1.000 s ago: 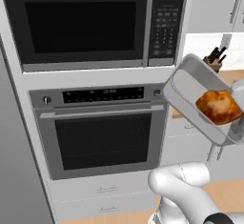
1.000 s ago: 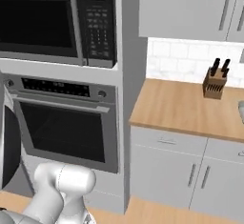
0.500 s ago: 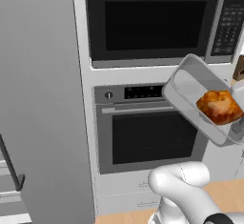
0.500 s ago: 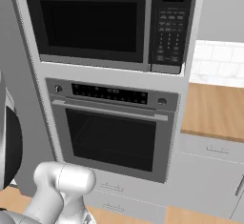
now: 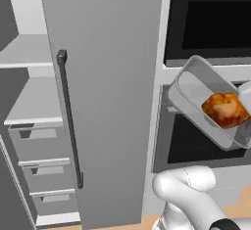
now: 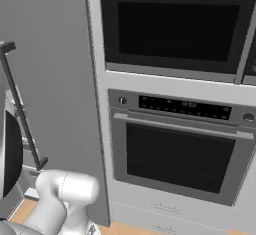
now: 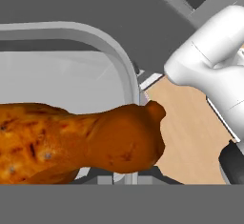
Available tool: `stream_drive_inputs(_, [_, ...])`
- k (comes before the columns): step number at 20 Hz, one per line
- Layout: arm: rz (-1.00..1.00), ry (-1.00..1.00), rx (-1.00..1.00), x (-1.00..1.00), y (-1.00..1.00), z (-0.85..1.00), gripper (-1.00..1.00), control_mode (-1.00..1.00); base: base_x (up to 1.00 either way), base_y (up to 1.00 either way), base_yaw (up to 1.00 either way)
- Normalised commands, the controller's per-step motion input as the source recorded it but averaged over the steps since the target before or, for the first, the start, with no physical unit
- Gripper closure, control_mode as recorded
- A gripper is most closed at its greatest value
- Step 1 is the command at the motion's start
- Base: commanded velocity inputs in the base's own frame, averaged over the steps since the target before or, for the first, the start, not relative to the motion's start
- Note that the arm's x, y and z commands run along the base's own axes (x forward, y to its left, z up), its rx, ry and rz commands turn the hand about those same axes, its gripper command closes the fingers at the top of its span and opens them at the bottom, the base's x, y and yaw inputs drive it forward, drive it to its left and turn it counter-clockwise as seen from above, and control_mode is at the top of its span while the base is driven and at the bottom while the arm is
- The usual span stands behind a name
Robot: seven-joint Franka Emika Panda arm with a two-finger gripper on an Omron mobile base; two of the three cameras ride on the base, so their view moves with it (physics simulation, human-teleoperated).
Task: Take the meat container that has the chicken drumstick and place it on the second highest rack of the freezer. Then take the vegetable container that has the eggplant and cucumber and place it on the highest rack of the freezer.
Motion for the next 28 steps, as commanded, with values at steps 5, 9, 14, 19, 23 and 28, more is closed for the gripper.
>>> stream_drive_inputs(5, [0.0,0.0,0.0,0.0,0.0,0.0,1.0,1.0,-0.07,0.71,-0.04])
stream_drive_inputs(9, [0.0,0.0,0.0,0.0,0.0,0.0,1.0,1.0,0.0,0.66,-0.11])
stream_drive_inputs(14, [0.0,0.0,0.0,0.0,0.0,0.0,1.0,1.0,0.0,0.77,-0.1])
stream_drive_inputs(19, [0.0,0.0,0.0,0.0,0.0,0.0,1.0,1.0,0.0,0.56,-0.07])
stream_drive_inputs(23, [0.0,0.0,0.0,0.0,0.0,0.0,1.0,1.0,0.0,0.56,-0.03])
stream_drive_inputs(28, [0.0,0.0,0.0,0.0,0.0,0.0,1.0,1.0,0.0,0.6,-0.01])
